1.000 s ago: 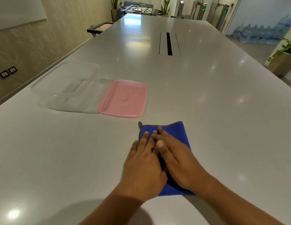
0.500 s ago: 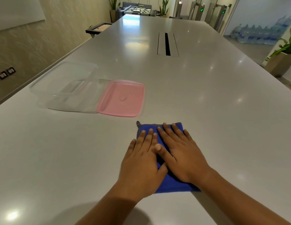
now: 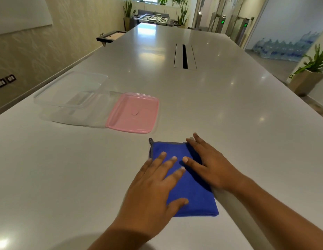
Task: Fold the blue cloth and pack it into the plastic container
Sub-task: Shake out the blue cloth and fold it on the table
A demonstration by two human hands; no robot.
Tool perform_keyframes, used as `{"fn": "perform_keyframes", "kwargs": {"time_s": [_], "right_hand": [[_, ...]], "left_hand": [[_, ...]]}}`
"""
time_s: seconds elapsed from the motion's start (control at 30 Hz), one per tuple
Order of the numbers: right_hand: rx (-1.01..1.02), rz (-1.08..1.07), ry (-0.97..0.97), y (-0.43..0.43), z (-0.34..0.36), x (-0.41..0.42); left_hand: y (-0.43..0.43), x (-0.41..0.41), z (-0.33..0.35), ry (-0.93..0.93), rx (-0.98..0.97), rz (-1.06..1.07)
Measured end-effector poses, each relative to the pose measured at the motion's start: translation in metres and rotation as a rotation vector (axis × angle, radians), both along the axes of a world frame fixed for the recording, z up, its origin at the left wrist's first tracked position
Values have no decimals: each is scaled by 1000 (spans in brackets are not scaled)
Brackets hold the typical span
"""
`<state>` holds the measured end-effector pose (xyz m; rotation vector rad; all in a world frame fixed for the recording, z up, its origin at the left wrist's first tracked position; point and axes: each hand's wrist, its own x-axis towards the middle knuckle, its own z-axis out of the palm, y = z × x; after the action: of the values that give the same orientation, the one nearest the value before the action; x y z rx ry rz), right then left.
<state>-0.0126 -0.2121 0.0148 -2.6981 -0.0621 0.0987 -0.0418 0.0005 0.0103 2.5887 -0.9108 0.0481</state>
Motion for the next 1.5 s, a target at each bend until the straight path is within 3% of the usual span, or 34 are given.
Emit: {"fn": "perform_keyframes", "kwargs": {"time_s": [0.17, 0.33, 0.43, 0.57, 0.67, 0.83, 1.03, 1.17, 1.3, 1.4, 1.5], "right_hand": [[-15, 107, 27, -8, 14, 16], [-243, -36, 32, -9, 24, 26], [-128, -183, 185, -14, 29, 24], [188, -253, 246, -19, 36, 15], [292, -283, 147, -21, 45, 10], [297, -292, -98, -23, 62, 11], [225, -99, -285, -10, 71, -2], [391, -57, -257, 4, 72, -19], [345, 35, -248, 15, 62, -33], [442, -9, -207, 16, 48, -36], [407, -18, -217, 13, 36, -40]], "left_hand": [[13, -5, 0, 15, 3, -207], [16, 0, 1, -151, -18, -117], [23, -3, -1, -81, -5, 9], [33, -13, -10, -36, -43, 1], [35, -19, -11, 41, -2, -67], [17, -9, 4, 281, 382, -64], [9, -9, -2, 201, 360, -21], [9, -8, -8, 216, 327, -10], [10, -10, -9, 206, 303, -2], [10, -11, -8, 211, 313, 5], [10, -12, -9, 197, 305, 8]]}}
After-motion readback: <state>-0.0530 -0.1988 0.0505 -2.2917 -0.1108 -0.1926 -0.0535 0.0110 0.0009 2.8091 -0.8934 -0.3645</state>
